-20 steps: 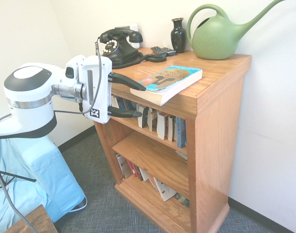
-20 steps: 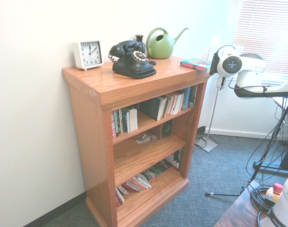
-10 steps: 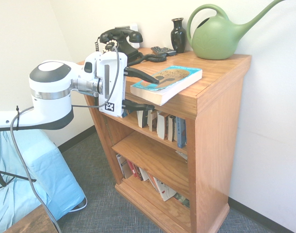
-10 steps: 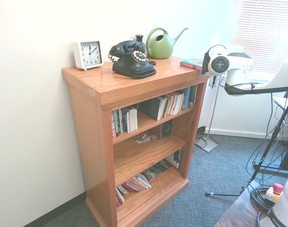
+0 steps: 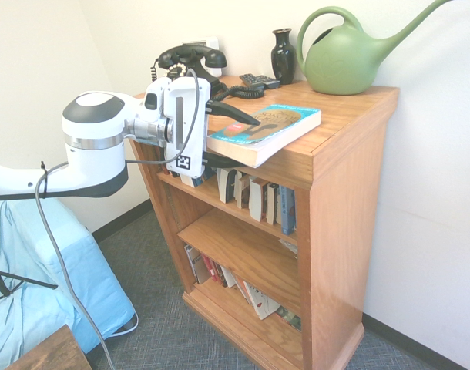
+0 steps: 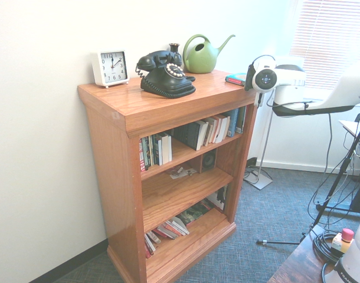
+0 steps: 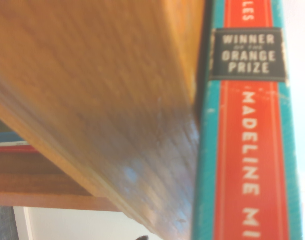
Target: Organize the shelf
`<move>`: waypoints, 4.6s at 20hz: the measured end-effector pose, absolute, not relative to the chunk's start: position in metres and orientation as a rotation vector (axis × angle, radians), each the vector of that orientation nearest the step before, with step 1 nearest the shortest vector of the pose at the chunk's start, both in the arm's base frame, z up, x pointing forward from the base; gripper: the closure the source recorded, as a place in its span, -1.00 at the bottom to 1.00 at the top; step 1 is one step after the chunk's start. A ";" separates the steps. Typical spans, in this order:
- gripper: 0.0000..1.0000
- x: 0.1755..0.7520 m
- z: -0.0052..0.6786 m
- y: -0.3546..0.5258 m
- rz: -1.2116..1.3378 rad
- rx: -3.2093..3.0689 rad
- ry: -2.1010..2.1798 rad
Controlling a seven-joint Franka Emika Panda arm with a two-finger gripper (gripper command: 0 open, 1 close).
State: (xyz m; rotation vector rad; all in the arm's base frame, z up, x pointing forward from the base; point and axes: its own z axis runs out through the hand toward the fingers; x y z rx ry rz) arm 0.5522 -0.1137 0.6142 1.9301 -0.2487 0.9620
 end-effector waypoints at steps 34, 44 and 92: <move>1.00 0.511 0.630 -0.116 1.025 1.882 -0.632; 1.00 0.384 0.579 -0.103 0.980 1.935 -0.889; 1.00 0.468 0.452 0.136 1.290 2.752 -0.708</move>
